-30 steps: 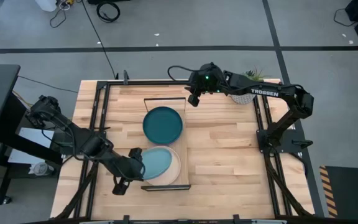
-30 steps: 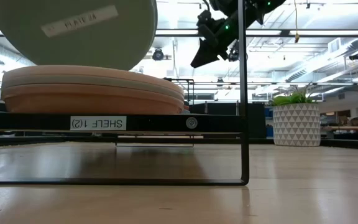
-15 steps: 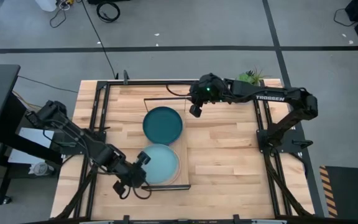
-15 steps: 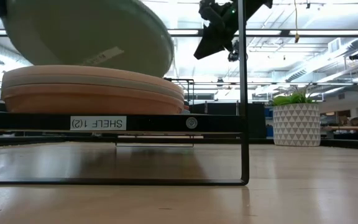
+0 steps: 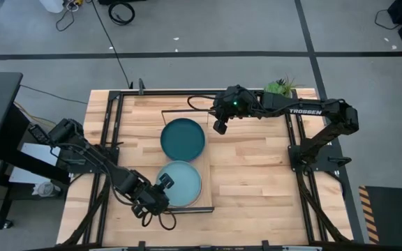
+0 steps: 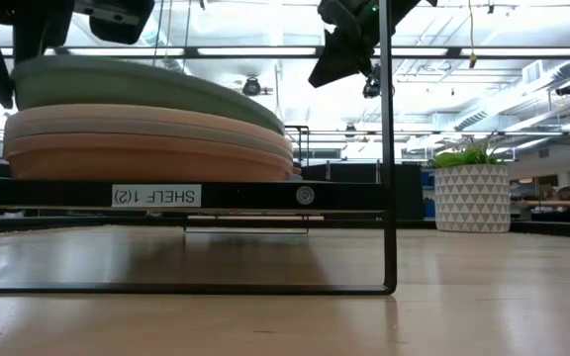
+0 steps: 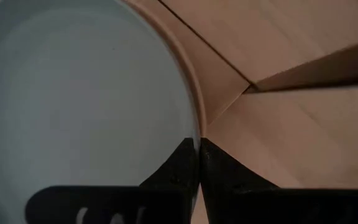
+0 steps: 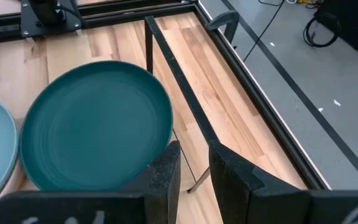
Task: Place and stack plates onto a shelf
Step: Stack the light green plate on top of the light orange plate on the shelf, then return to Home Position
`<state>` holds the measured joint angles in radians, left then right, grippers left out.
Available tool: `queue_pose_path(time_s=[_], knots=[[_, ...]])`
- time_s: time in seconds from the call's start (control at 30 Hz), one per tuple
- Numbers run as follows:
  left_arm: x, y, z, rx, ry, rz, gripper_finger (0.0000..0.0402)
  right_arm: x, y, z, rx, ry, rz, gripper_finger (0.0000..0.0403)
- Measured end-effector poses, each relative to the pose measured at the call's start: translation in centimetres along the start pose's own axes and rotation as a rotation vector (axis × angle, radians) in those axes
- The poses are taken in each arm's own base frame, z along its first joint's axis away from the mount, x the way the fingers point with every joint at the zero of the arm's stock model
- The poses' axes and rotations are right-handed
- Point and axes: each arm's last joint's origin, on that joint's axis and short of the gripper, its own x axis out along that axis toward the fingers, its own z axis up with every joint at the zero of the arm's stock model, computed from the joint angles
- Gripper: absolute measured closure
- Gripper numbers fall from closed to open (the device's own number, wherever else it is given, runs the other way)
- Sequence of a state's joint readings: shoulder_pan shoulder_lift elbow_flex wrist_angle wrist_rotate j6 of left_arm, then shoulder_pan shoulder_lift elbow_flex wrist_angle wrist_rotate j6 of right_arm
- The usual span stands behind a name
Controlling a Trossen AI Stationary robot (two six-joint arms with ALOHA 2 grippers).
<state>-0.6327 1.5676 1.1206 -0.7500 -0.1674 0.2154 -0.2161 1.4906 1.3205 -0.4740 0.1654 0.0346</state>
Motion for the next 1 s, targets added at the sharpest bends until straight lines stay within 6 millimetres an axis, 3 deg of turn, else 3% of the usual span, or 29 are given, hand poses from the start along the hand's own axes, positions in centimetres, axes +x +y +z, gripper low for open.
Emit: queue_pose_path(time_s=[0.27, 0.73, 1.0], knots=[[-0.1, -0.1, 0.5, -0.081, -0.05, -0.002, 0.0375, 0.0, 0.0, 0.1, 0.017, -0.008, 0.0, 0.0312], [-0.1, 0.1, 1.2, -0.246, -0.123, 0.006, 0.0298, -0.1, 1.0, -0.1, 0.042, 0.0, 0.027, 0.0312], [-0.9, 0.3, 1.6, -0.353, -0.181, 0.004, 0.0292, -0.2, 1.4, -0.4, 0.022, 0.034, 0.035, 0.0312]])
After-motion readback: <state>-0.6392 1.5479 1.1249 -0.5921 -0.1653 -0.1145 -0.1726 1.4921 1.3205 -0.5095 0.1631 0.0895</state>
